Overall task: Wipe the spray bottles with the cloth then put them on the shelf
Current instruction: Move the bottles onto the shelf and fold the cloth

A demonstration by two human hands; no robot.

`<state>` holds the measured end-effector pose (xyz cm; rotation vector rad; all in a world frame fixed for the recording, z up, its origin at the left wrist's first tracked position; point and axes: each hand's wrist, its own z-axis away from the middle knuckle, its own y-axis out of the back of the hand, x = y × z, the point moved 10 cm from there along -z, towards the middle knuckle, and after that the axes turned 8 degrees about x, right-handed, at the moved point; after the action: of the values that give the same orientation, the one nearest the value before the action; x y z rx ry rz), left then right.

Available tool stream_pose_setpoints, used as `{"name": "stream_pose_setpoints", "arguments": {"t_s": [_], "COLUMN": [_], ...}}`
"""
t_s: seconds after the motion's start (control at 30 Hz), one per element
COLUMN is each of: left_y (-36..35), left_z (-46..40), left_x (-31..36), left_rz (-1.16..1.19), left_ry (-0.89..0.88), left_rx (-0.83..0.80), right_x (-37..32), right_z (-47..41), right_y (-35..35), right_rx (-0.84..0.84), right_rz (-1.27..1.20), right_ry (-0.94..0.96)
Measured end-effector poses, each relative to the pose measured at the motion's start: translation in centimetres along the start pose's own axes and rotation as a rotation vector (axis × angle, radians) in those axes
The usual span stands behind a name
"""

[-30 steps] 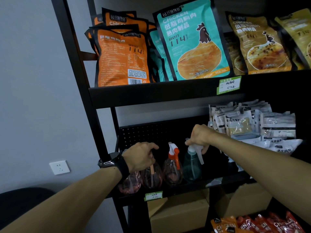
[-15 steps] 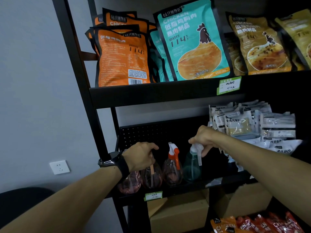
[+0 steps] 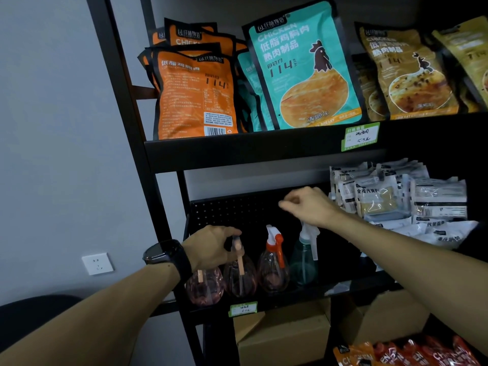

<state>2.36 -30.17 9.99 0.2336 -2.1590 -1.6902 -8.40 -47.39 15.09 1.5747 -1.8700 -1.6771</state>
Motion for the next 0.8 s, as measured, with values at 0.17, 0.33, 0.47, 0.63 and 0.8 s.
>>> {"name": "stream_pose_setpoints", "arguments": {"t_s": [0.17, 0.33, 0.47, 0.63, 0.8], "left_y": [0.1, 0.3, 0.2, 0.2, 1.1], "left_z": [0.1, 0.3, 0.3, 0.5, 1.1], "left_x": [-0.3, -0.2, -0.2, -0.1, -0.5], "left_rz": [0.031, 0.03, 0.038, 0.056, 0.05], "left_ry": [0.036, 0.034, 0.042, 0.055, 0.057], "left_rx": [0.028, 0.037, 0.03, 0.018, -0.024], "right_x": [-1.9, -1.1, -1.2, -0.9, -2.5], "right_z": [1.7, 1.8, 1.9, 1.8, 1.5], "right_y": [-4.8, -6.3, -6.3, -6.5, -4.9], "right_rx": [-0.269, -0.317, -0.334, -0.356, -0.198], "right_rz": [-0.016, -0.102, -0.139, -0.15, -0.064], "right_ry": [0.079, 0.009, -0.003, -0.018, 0.047]}}
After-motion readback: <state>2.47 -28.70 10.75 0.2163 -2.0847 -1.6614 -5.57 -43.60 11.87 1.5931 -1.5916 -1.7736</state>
